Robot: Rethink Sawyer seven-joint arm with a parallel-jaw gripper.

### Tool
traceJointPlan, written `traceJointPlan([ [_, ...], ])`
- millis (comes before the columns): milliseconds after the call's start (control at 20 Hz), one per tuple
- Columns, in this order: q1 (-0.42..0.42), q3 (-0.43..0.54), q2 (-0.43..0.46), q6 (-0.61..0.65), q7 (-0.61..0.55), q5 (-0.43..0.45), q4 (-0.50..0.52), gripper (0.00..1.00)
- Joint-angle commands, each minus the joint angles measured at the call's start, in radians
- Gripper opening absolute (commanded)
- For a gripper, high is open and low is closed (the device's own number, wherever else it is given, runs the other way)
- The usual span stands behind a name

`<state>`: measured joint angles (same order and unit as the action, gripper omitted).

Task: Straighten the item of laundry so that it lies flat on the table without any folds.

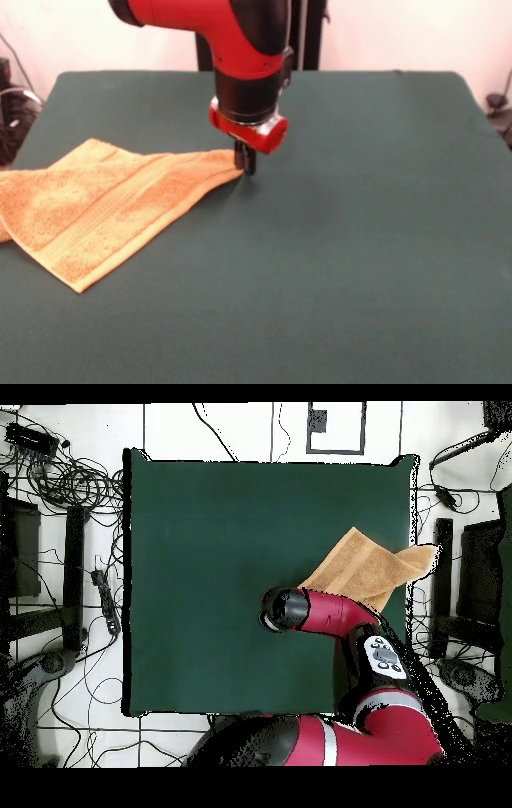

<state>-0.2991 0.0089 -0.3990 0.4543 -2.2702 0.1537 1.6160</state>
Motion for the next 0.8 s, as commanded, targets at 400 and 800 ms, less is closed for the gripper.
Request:
traceJointPlan([
  [400,0.128,0.044,0.172,-0.306,-0.435,-0.319,0.172,0.0],
  [800,0.158,-0.009,0.09,-0.253,-0.389,-0.368,0.258,0.0],
])
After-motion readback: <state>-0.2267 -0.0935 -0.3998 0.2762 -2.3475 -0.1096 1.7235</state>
